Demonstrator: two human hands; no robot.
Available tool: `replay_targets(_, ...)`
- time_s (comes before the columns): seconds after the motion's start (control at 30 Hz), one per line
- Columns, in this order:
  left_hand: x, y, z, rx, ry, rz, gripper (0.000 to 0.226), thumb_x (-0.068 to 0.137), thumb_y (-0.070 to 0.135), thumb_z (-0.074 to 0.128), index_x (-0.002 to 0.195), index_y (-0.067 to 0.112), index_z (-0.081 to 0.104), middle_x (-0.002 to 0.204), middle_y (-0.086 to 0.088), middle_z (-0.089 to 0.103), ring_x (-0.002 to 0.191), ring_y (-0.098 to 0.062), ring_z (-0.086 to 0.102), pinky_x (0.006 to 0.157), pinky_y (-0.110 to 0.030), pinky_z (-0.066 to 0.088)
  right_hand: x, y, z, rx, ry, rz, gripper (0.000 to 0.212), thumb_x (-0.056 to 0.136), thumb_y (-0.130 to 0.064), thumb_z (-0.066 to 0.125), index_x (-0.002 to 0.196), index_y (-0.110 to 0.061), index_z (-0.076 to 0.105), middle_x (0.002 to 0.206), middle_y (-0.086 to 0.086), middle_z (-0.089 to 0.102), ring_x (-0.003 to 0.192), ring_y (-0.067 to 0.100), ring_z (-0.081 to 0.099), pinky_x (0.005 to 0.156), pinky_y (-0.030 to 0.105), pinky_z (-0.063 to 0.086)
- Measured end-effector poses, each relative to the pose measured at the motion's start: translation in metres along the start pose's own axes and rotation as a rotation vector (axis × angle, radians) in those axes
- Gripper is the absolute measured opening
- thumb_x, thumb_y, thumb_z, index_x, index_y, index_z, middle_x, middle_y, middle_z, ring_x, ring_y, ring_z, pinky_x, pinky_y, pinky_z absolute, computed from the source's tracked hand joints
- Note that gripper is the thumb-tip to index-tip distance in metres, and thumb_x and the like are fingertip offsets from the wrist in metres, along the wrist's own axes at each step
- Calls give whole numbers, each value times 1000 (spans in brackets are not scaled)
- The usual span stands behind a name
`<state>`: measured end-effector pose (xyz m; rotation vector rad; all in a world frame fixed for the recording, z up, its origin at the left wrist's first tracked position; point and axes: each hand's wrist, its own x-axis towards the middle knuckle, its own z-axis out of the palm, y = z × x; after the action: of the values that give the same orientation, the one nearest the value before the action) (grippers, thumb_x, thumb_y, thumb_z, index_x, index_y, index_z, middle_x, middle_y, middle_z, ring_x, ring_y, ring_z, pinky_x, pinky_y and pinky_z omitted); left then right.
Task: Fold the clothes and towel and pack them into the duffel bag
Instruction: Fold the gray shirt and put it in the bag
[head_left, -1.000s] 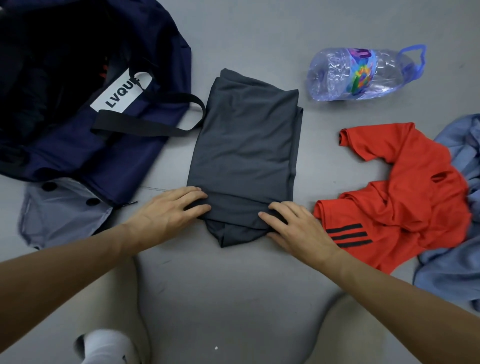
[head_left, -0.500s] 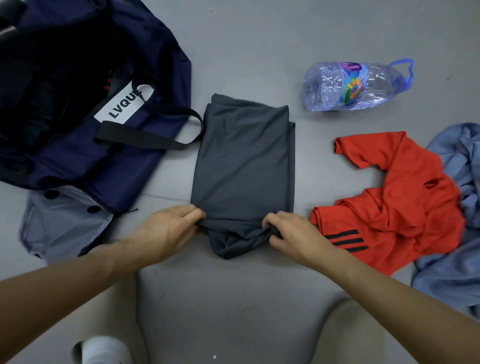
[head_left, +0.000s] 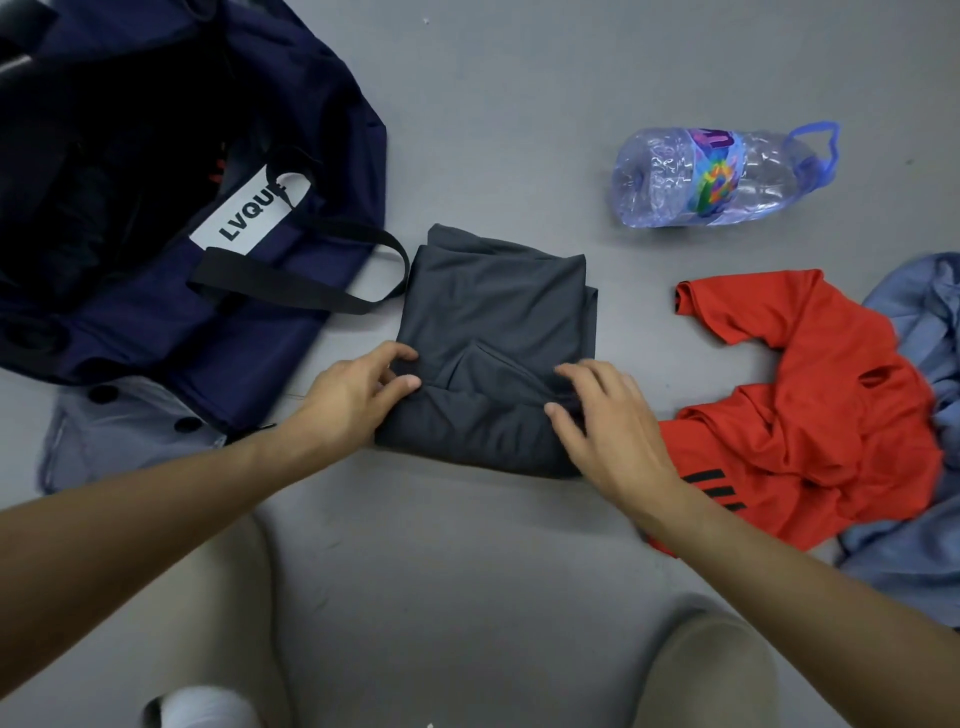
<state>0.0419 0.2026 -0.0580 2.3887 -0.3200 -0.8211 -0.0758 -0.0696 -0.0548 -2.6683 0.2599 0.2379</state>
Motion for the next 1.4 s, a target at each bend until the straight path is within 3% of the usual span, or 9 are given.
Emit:
replay_targets(0.13, -12, -5, 4, 482, 213, 594, 30, 99, 30, 51, 126, 18, 57, 114, -6, 62, 101, -33, 61, 85, -45, 51, -16, -9, 14, -273, -9, -457, 64, 98, -49, 48, 153, -18, 38, 163, 11, 27, 151, 31, 22, 121, 48, 23)
replay_targets(0.23, -23, -1, 27, 629, 50, 897, 54, 98, 19, 54, 150, 13, 43, 152, -11, 45, 143, -33, 38, 114, -46, 36, -20, -10, 29, -376, -164, -499, 77, 98, -60, 41, 160, -19, 19, 167, 10, 14, 154, 29, 8, 123, 52, 15)
replay_targets(0.33, -23, -1, 52, 763, -60, 786, 78, 98, 43, 52, 161, 16, 14, 167, -12, 10, 155, -30, 7, 124, -49, 18, -16, 4, 34, -402, -279, -480, 82, 97, -64, 39, 160, -17, 13, 167, 11, 11, 155, 28, 6, 122, 53, 18)
replay_targets(0.63, -2, -23, 30, 845, -170, 599, 91, 95, 62, 44, 159, 27, -10, 168, -10, -2, 155, -29, 4, 125, -47, 15, -10, 16, 33, -359, -270, -453, 81, 97, -51, 52, 160, -18, 14, 167, 7, 12, 154, 24, 11, 125, 46, 15)
replay_targets(0.83, -12, -15, 24, 792, -50, 646, 85, 90, 57, 57, 159, 18, 24, 167, -14, 11, 154, -33, 13, 124, -49, 19, -3, -1, 26, -4, -244, -289, 60, 96, -35, 46, 154, -22, 39, 161, 0, 32, 151, 17, 23, 125, 38, 15)
replay_targets(1.0, -8, -17, 24, 560, 7, 674, 62, 77, 21, 78, 135, 14, 60, 146, -7, 54, 136, -27, 50, 114, -36, 31, 8, -3, 8, 155, -251, -213, 52, 96, -41, 49, 146, -29, 49, 152, -10, 47, 145, 6, 33, 121, 31, 27)
replay_targets(1.17, -12, 1, 14, 272, -59, 398, 49, 85, 46, 40, 126, 30, 61, 119, 6, 70, 110, -15, 63, 98, -33, 51, 3, -1, -3, 84, -331, -211, 70, 89, -51, 67, 151, -33, 39, 154, -12, 42, 140, 7, 40, 111, 21, 33)
replay_targets(1.27, -9, 8, 8, 177, -132, 269, 24, 90, 49, 46, 103, 34, 60, 88, 11, 68, 80, -12, 62, 74, -34, 50, -6, 4, 1, 139, -254, -202, 51, 89, -33, 67, 138, -33, 50, 138, -15, 53, 122, 9, 54, 97, 24, 45)
replay_targets(1.4, -8, 2, 5, 38, -238, 120, 21, 94, 44, 62, 82, 27, 60, 76, 9, 64, 74, -8, 59, 64, -24, 41, -10, 9, -2, 400, -252, 93, 24, 85, -33, 72, 107, -38, 62, 102, -19, 69, 95, 4, 65, 85, 29, 51)
